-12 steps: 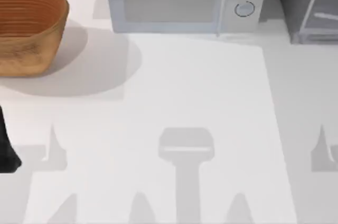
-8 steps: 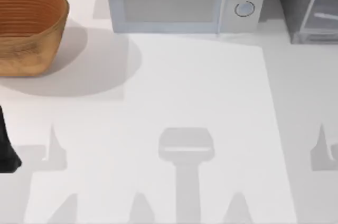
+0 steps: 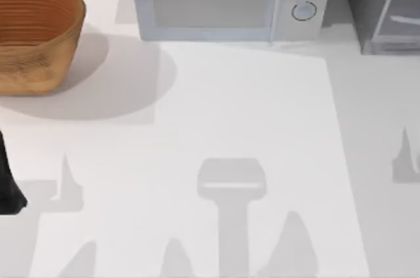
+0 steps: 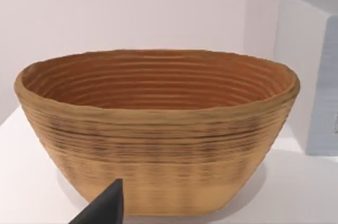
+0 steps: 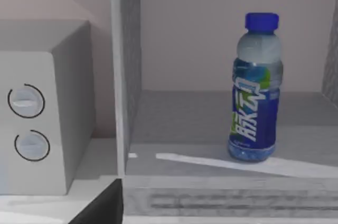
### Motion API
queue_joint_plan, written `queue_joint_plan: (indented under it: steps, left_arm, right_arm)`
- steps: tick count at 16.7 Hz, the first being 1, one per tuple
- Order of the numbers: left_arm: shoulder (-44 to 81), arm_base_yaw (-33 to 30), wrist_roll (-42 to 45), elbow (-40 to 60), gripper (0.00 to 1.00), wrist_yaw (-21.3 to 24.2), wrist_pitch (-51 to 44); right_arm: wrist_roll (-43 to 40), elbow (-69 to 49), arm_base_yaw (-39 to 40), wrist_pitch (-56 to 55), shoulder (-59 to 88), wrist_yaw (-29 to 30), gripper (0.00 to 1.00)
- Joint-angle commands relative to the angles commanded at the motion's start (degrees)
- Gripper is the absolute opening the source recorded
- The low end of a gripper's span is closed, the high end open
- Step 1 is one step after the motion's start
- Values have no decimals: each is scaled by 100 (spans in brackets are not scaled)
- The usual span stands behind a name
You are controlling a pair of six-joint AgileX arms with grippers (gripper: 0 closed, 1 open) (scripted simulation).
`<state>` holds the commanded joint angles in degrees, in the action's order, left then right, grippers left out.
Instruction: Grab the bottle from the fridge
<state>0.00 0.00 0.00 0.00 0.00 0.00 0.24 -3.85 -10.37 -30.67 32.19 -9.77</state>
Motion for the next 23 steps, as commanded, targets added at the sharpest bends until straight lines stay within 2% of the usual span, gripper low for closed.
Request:
queue_joint_plan:
  steps: [7, 13, 17, 23]
  left_arm:
    - [0, 0, 0, 0, 100, 0, 0]
    - [0, 0, 0, 0, 100, 0, 0]
    - [0, 0, 0, 0, 100, 0, 0]
    - [0, 0, 0, 0, 100, 0, 0]
  right_arm:
    - [56, -285, -1104, -3350, 4062, -1066, 100]
    - [77, -560, -1808, -5531, 6390, -1760, 100]
    - [79, -667, -2013, -6185, 7036, -1962, 100]
    - [77, -661, -1990, -6185, 7052, -1953, 100]
